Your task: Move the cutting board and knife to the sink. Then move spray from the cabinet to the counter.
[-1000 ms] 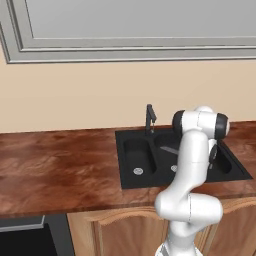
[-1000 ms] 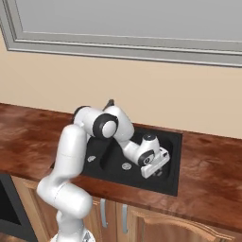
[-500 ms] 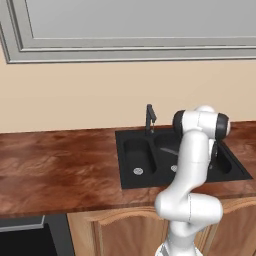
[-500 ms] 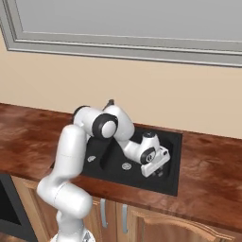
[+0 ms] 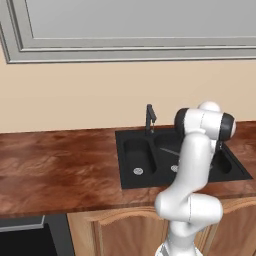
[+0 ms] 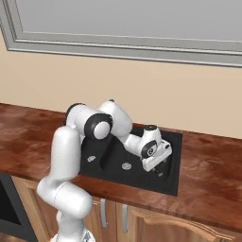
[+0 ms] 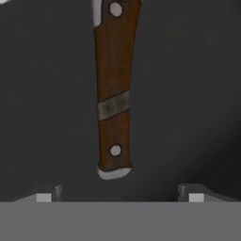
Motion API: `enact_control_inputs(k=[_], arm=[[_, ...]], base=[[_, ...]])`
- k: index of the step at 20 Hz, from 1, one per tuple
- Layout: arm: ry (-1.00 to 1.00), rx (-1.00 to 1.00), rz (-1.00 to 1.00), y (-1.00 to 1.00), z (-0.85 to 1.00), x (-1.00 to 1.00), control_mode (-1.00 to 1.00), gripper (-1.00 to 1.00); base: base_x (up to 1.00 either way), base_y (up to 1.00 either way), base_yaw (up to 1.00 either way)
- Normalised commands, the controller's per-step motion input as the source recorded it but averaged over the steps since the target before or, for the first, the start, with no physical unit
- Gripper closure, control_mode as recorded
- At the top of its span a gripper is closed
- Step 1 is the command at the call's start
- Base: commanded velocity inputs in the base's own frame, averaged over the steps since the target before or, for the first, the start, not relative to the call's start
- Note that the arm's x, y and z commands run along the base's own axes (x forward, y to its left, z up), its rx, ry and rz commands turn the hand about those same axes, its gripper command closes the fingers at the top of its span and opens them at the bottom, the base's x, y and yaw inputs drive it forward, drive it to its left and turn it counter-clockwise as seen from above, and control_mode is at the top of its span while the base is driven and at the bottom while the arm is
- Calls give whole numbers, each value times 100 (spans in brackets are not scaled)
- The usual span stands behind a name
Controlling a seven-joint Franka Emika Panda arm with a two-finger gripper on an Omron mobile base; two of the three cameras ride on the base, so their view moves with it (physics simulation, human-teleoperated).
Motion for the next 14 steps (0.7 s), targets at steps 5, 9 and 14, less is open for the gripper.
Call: enact_control_inputs(k=[5,9,14], arm=[[-1,0,0,-12,82,-25,-100,-100],[-6,0,1,-15,96,-46,-100,-100],[-9,2,2,-1,99,-51,-100,-100]], base=[[0,0,0],[0,0,0],[0,0,0]])
